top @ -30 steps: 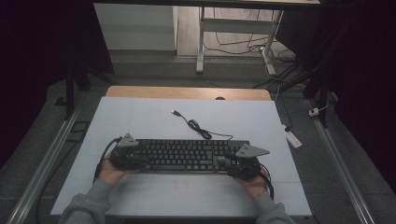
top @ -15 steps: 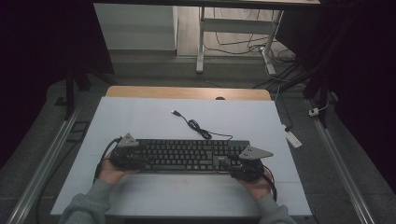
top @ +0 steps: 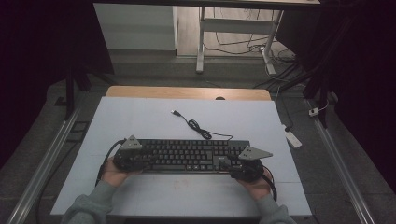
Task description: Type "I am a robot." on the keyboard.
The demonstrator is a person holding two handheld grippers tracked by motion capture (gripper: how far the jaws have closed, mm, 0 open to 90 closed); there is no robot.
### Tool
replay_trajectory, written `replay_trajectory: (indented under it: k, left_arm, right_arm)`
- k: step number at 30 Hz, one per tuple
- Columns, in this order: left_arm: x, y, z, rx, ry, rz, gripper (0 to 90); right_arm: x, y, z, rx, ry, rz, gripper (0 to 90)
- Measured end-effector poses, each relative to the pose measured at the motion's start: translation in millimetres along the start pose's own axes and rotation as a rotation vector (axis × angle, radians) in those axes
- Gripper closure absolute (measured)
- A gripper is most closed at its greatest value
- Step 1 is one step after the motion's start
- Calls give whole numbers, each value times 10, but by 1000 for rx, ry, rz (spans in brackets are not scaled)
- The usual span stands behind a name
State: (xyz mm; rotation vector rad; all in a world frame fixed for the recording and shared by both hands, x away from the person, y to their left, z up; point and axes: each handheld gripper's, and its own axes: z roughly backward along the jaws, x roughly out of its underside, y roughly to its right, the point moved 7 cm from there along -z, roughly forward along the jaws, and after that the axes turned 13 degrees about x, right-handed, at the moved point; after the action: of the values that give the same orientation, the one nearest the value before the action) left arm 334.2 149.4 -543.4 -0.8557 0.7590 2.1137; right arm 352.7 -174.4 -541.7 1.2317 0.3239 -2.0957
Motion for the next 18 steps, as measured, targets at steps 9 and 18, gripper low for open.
replay_trajectory:
  k: [9, 18]
  left_arm:
    - [-12, 135, -103, 68, -16, -27, 887]
    - [2, 220, -254, 80, -58, -52, 889]
  right_arm:
    - [1, -7, -14, 0, 2, -3, 541]
    - [0, 2, -10, 1, -1, 4, 541]
